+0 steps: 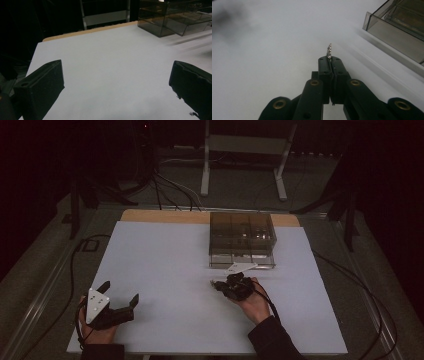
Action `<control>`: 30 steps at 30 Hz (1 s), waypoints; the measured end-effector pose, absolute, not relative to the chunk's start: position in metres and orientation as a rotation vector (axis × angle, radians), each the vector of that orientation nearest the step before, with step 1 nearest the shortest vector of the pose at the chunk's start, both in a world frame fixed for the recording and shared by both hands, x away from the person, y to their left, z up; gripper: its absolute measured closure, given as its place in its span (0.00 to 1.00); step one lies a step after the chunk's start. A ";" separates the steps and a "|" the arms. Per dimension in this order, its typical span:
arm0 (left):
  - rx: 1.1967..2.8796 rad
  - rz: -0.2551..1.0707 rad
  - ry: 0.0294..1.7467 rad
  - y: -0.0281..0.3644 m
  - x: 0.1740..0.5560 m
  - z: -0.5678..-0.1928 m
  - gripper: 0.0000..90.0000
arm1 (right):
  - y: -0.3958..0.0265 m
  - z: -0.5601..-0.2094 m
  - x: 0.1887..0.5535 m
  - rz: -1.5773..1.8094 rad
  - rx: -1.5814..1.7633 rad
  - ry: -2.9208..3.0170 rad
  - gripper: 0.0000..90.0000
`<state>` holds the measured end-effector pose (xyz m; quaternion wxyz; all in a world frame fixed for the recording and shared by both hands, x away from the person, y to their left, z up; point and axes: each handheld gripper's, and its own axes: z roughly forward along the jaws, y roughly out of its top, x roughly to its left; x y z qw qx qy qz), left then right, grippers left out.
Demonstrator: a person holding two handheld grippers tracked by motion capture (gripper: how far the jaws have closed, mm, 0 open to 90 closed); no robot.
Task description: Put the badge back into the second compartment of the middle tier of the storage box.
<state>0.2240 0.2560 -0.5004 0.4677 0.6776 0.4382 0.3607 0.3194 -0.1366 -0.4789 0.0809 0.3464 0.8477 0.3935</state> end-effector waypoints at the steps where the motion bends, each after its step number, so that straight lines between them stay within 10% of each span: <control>1: 1.662 0.885 1.075 0.256 0.224 -0.500 0.01 | -0.137 -0.478 0.319 1.183 1.041 2.529 0.99; 30: 1.663 0.883 1.074 0.256 0.224 -0.501 0.01 | -0.145 -0.454 0.324 1.284 1.089 2.435 0.99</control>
